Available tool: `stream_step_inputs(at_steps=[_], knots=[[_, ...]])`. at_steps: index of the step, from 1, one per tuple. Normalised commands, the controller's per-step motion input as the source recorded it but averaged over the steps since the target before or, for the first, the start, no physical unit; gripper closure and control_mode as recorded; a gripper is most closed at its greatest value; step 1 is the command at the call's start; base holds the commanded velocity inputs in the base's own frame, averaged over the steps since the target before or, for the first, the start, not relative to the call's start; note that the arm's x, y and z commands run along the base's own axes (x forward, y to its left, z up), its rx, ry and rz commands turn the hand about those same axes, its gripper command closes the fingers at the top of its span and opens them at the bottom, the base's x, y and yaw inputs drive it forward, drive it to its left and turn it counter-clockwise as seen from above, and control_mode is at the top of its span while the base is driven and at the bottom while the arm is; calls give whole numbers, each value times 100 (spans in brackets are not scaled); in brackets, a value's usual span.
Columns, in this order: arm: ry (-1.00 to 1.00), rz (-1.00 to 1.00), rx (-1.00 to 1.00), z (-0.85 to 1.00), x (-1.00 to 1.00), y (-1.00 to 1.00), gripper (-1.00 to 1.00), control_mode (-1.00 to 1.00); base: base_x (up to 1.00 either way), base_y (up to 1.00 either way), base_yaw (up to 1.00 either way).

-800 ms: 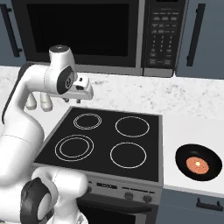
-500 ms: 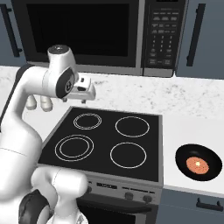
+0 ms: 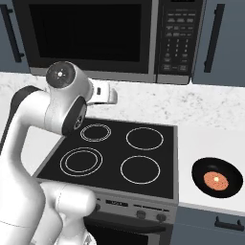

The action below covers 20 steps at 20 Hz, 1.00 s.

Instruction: Open the microwave, place the bowl with waffle inside the microwave, then close the microwave door and turn it on.

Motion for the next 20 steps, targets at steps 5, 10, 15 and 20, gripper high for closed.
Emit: stream_step_inputs(at_steps=[5,10,15,20], knots=[[-43,-11,0,75,-2,-47,-100,-100,0,0,0],[-40,-13,0,75,-23,-58,-100,-100,0,0,0],[-23,-18,0,48,-3,-58,-100,-100,0,0,0],[-9,-7,0,14,17,-51,-100,-100,0,0,0]])
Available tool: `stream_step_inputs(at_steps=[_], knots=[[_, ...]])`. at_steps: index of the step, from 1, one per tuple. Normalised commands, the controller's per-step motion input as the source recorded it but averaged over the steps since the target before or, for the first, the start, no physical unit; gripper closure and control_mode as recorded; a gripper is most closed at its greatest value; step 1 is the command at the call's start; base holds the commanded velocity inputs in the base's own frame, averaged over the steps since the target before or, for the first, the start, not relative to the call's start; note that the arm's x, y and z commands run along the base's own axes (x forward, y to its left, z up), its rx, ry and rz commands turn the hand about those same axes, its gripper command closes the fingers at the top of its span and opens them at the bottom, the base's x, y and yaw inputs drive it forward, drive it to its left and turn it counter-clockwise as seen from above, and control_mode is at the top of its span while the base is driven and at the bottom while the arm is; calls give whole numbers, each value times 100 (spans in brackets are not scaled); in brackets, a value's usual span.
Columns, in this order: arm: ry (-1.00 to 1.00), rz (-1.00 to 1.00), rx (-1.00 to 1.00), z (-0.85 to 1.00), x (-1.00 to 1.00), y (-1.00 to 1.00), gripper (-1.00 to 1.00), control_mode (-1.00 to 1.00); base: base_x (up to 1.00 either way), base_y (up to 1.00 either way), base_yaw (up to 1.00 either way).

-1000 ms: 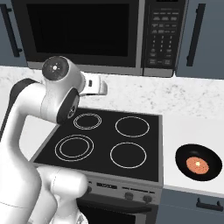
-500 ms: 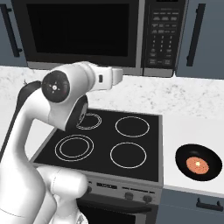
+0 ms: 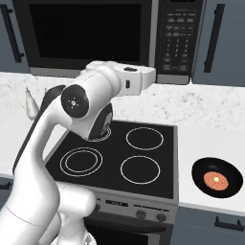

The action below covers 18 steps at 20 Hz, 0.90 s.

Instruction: Open the microwave, place the bowl with waffle inside the microwave, then close the microwave door and turn it on.

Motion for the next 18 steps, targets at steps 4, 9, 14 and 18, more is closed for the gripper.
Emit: stream_step_inputs(at_steps=[4,9,14,18], knots=[[-2,0,0,0,31,-45,-100,-100,0,0,0],[0,7,0,0,34,-10,-100,-100,0,0,0],[0,12,5,0,37,0,-100,-100,0,0,0],[0,15,8,0,36,-3,-100,-100,0,0,0]])
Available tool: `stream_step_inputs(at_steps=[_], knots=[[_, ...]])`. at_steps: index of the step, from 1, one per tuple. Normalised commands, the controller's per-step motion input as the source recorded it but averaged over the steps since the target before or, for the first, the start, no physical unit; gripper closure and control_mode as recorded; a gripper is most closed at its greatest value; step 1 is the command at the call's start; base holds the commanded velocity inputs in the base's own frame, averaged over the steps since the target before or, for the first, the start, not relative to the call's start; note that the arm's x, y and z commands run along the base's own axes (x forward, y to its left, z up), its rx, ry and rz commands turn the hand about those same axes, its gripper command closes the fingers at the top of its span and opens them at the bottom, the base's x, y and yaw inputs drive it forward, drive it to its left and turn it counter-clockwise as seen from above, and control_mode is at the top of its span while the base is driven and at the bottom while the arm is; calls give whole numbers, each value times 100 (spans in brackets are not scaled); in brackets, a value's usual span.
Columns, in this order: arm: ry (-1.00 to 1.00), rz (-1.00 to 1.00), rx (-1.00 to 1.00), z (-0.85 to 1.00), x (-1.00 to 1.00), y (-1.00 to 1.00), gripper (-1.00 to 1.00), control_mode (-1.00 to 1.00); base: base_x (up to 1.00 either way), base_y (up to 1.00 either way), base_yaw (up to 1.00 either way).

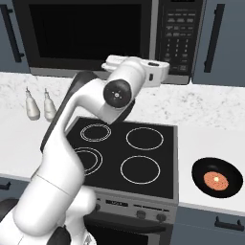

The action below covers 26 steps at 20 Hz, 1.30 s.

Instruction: Open the microwave, place the bowl with waffle inside the microwave, then close the microwave door and turn it on.

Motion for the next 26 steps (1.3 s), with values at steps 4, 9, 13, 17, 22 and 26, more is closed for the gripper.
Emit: stream_step_inputs(at_steps=[4,9,13,17,22,26], knots=[[0,11,3,0,33,-3,-100,-100,0,0,0],[0,2,0,0,36,-1,-100,-100,0,0,0],[0,0,0,0,30,-2,-100,-100,0,0,0],[0,0,0,0,24,-2,-100,-100,0,0,0],[0,0,0,0,19,-13,-100,-100,0,0,0],[0,0,0,0,24,-9,-100,-100,0,0,0]])
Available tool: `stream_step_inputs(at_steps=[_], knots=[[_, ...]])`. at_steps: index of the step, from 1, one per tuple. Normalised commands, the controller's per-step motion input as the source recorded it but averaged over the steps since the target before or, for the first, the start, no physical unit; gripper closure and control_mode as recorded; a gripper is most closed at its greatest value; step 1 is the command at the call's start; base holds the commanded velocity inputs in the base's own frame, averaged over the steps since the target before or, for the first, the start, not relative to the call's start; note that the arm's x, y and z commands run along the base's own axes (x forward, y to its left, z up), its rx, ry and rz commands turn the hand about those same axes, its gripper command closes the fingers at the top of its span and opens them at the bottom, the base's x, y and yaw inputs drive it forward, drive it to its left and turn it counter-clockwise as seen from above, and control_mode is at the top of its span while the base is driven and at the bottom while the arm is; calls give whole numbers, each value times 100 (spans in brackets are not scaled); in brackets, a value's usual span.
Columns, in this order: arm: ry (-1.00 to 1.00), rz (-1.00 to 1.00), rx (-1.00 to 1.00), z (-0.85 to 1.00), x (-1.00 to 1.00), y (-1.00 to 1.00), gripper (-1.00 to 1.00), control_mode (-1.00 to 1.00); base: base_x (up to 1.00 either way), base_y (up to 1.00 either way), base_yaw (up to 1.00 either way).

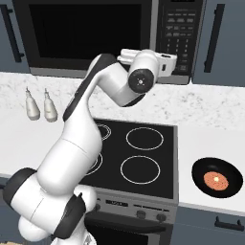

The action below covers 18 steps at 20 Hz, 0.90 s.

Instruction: Open the microwave, place the bowl with waffle inside the microwave, then close the microwave door and turn it on.

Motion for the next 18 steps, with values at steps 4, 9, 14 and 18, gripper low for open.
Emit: stream_step_inputs(at_steps=[4,9,14,18], knots=[[0,0,0,0,24,0,-100,-100,0,0,0],[0,0,0,0,16,0,-100,-100,0,0,0],[0,0,0,0,0,0,-100,-100,0,0,0],[0,0,0,0,0,0,100,-100,0,0,0]])
